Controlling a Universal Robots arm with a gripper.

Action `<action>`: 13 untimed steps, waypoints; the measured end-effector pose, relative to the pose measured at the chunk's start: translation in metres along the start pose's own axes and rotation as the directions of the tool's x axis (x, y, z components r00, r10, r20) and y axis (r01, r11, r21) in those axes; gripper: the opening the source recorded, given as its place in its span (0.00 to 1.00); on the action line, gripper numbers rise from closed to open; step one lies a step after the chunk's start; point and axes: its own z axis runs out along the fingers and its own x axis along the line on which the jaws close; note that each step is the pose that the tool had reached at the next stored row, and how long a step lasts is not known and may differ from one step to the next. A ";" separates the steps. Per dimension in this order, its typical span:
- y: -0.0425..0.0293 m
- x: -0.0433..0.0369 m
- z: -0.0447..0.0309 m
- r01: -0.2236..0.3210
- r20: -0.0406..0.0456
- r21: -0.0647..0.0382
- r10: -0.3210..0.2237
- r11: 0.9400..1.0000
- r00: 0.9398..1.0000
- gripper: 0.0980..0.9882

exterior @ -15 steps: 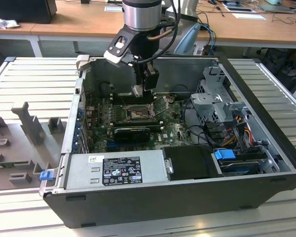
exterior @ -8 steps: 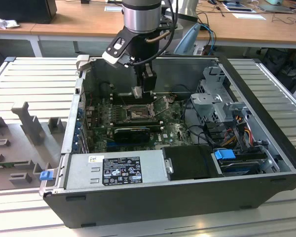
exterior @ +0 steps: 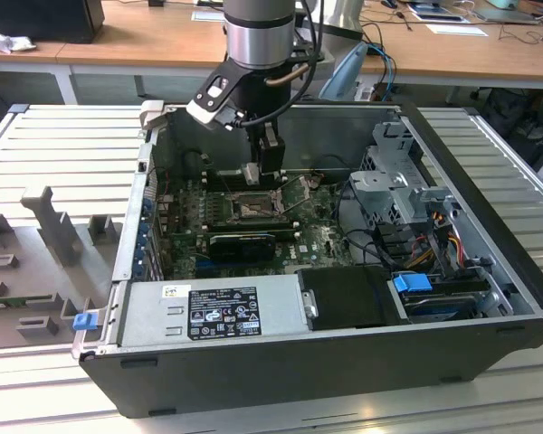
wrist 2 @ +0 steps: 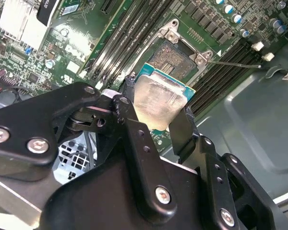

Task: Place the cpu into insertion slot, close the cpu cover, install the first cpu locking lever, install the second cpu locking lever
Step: 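Place the cpu into insertion slot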

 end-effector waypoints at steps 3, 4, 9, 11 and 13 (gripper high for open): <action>-0.0002 0.0000 0.0013 -0.002 0.000 0.000 0.002 1.000 1.000 0.48; -0.0003 0.0000 0.0015 -0.002 0.000 0.000 0.002 1.000 1.000 0.48; -0.0006 -0.0001 0.0042 -0.006 -0.001 0.000 0.006 1.000 1.000 0.48; -0.0008 -0.0001 0.0054 -0.008 -0.001 0.000 0.008 1.000 1.000 0.48; -0.0009 -0.0001 0.0071 -0.009 0.000 0.000 0.009 1.000 1.000 0.48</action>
